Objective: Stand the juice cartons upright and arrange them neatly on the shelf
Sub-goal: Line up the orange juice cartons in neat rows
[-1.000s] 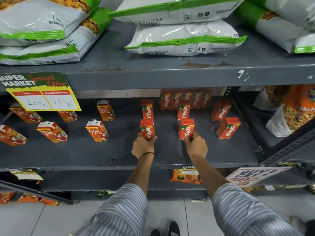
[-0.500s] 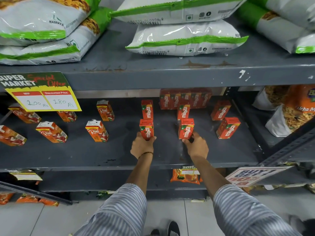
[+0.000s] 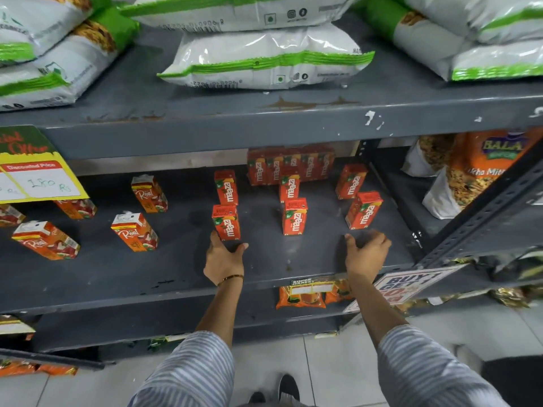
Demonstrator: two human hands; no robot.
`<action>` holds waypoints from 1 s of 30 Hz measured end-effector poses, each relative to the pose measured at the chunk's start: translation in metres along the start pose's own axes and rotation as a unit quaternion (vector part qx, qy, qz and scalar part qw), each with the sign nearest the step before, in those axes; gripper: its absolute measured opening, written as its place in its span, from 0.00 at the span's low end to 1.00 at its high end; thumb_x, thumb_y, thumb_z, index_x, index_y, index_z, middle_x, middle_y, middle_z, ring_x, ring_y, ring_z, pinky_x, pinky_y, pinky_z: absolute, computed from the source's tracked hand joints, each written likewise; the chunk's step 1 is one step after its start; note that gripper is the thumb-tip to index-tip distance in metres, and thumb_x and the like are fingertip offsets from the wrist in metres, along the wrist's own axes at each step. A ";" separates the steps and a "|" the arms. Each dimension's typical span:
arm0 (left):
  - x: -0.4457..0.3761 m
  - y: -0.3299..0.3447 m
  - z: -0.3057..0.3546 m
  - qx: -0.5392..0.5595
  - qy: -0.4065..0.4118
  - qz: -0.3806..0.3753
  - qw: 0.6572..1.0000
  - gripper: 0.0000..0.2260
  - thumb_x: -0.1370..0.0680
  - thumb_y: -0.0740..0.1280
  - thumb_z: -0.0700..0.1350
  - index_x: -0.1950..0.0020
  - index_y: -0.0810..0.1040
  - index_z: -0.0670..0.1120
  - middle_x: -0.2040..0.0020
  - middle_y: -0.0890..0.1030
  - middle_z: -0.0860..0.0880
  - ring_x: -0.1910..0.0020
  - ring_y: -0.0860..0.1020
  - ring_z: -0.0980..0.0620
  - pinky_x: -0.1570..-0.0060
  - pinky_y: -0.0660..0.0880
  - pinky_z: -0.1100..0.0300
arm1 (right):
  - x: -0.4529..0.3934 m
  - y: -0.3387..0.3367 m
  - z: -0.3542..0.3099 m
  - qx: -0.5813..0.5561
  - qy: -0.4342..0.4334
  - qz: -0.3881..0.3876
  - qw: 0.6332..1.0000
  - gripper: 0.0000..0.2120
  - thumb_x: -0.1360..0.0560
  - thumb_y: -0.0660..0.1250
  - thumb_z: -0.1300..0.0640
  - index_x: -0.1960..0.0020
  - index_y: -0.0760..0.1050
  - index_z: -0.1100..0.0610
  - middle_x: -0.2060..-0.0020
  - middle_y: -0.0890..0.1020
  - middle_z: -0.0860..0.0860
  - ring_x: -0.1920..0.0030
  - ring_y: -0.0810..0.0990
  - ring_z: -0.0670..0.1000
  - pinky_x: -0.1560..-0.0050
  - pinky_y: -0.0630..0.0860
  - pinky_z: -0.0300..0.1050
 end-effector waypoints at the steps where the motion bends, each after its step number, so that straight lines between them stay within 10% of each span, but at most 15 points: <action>1: 0.000 0.000 0.000 0.003 0.000 0.000 1.000 0.33 0.34 0.76 0.52 0.35 0.67 0.45 0.45 0.81 0.40 0.47 0.80 0.38 0.53 0.77 0.45 | -0.007 -0.001 -0.001 0.002 0.012 -0.012 1.000 0.28 0.31 0.73 0.54 0.39 0.67 0.67 0.40 0.72 0.65 0.40 0.72 0.65 0.41 0.71 0.57; 30: -0.003 0.001 0.002 -0.023 0.000 -0.016 1.000 0.29 0.34 0.75 0.53 0.38 0.69 0.45 0.46 0.81 0.40 0.47 0.79 0.37 0.53 0.76 0.44 | -0.043 0.002 -0.014 0.015 0.036 -0.067 0.997 0.25 0.31 0.73 0.53 0.39 0.69 0.60 0.42 0.79 0.60 0.42 0.78 0.62 0.43 0.75 0.55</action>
Point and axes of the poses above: each hand's wrist, its own x-axis away from the middle knuckle, its own y-axis out of the palm, z = x × y, the point moved 2 cm from there along -x, towards the middle knuckle
